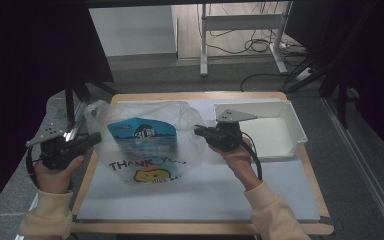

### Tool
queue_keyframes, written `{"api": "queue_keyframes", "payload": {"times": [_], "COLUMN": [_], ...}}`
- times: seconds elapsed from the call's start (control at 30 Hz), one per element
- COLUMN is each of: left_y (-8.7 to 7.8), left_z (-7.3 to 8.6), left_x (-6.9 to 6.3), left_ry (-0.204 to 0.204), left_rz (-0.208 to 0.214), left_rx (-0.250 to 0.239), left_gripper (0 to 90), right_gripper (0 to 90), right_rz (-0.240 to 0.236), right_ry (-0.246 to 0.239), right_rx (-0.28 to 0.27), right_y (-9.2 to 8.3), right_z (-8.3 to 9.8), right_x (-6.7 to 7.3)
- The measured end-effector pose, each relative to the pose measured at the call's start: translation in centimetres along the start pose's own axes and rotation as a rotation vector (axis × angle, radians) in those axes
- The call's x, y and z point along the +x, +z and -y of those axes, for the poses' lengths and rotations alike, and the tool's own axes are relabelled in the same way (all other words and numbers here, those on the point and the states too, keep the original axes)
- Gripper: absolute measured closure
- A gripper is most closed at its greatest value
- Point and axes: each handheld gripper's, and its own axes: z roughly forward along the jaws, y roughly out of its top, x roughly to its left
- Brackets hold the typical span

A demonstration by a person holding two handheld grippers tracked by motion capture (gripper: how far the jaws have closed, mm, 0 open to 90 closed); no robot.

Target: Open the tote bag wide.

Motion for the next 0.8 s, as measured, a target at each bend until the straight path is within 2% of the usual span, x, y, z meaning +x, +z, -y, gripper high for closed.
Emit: {"api": "queue_keyframes", "payload": {"times": [0.17,0.53,0.8], "left_y": [0.5,0.5,0.9], "left_z": [0.4,1.1,2.0], "left_x": [0.1,0.3,0.5], "left_ry": [-0.004,-0.012,-0.029], "left_rz": [-0.001,-0.002,0.003], "left_rx": [0.017,0.035,0.058], "left_gripper": [89.7,89.7,89.8], "right_gripper": [88.6,88.6,88.6], "right_rz": [-0.005,-0.004,0.008], "right_ry": [0.015,0.032,0.015], "right_rx": [0.020,0.036,0.065], "right_y": [0.8,0.9,1.1], "right_z": [1.2,2.3,2.9], "right_x": [-0.2,-0.2,0.1]}}
